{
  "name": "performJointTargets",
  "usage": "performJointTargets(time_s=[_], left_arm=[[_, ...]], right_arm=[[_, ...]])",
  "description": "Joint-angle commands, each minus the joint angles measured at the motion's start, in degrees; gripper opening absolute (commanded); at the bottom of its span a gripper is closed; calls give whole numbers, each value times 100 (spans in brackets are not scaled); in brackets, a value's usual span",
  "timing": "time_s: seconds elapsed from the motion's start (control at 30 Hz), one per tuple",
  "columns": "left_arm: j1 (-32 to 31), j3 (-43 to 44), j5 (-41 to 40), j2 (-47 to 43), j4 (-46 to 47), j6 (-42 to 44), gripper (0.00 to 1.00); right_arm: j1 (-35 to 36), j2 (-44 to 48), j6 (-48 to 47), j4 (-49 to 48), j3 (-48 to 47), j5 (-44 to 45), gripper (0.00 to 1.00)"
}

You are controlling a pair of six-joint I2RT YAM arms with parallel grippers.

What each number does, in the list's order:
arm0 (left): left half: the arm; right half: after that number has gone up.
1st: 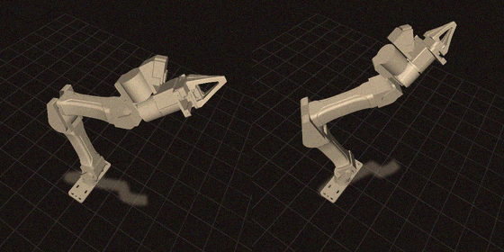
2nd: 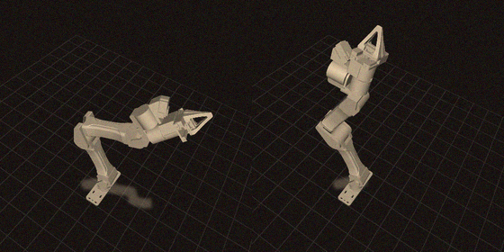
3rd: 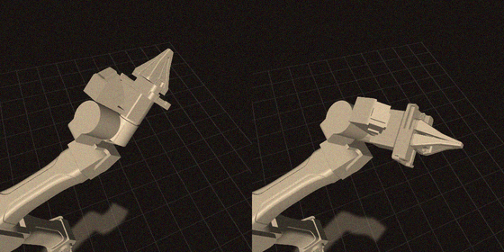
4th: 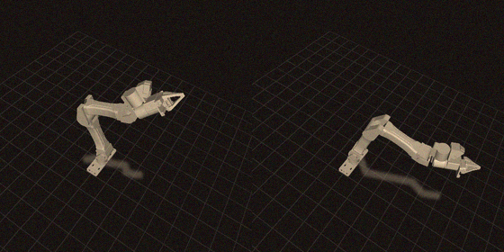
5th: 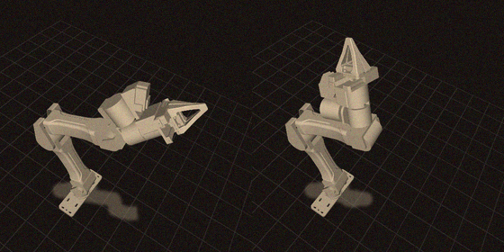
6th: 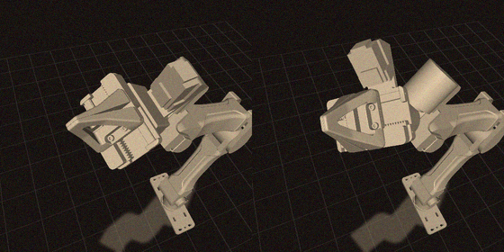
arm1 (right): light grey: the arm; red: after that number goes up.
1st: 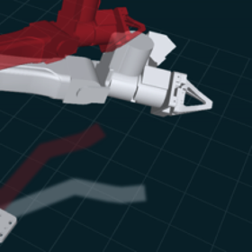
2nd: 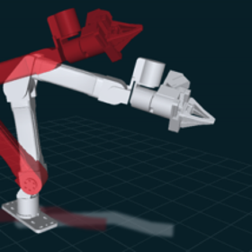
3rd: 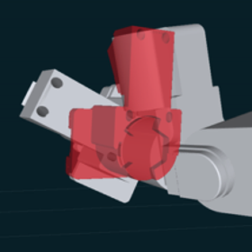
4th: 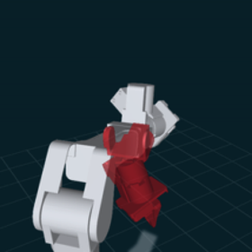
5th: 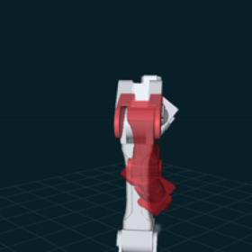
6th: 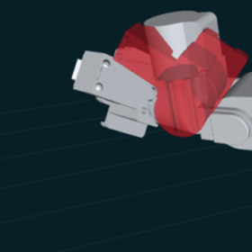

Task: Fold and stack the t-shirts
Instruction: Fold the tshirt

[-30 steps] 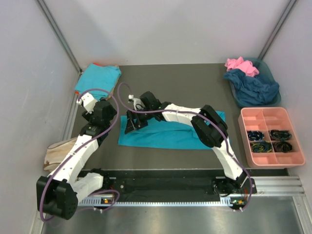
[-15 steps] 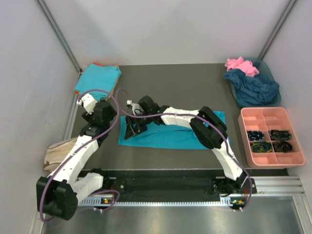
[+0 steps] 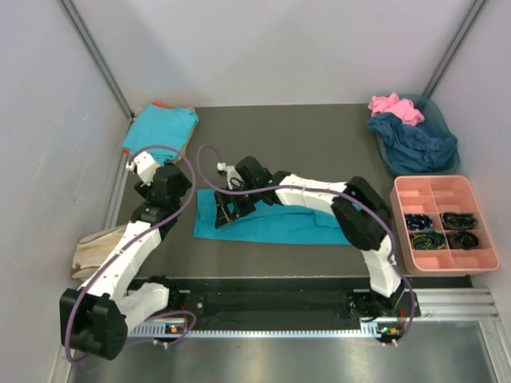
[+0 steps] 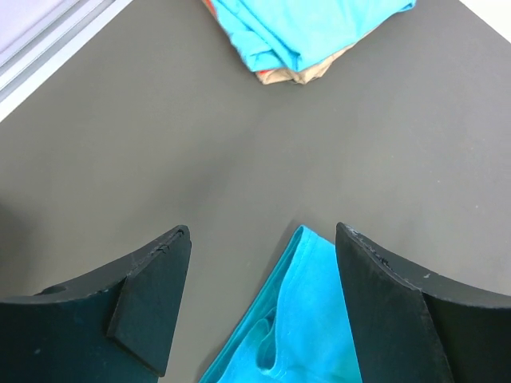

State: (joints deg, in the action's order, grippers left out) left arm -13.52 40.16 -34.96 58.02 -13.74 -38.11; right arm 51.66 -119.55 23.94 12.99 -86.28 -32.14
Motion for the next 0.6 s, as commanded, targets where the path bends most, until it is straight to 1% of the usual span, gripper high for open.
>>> performJointTargets(time_s=[0.0, 0.1, 0.17, 0.23, 0.3, 0.37, 0.43, 0.57], left_arm=[[25, 202, 234, 261, 713, 338, 78], [25, 290, 744, 612, 1065, 470, 77], [25, 360, 1025, 824, 1110, 471, 75], [16, 492, 1158, 1193, 1005, 462, 71], [25, 641, 1324, 1553, 830, 392, 65], [16, 651, 1474, 1851, 794, 374, 62], [16, 642, 1518, 1985, 820, 357, 58], [16, 677, 1466, 2204, 759, 400, 53]], right_arm=[[2, 1440, -408, 502, 427, 1671, 90], [-217, 1881, -303, 590, 989, 2228, 91], [-366, 2268, -233, 555, 1402, 2370, 92], [-534, 2540, -215, 555, 1700, 2502, 93], [-604, 2620, -232, 581, 1868, 2712, 93], [-639, 2638, -224, 643, 1948, 2992, 93], [-640, 2638, -162, 678, 2071, 3195, 94], [-648, 2647, 153, 757, 2300, 3880, 94]])
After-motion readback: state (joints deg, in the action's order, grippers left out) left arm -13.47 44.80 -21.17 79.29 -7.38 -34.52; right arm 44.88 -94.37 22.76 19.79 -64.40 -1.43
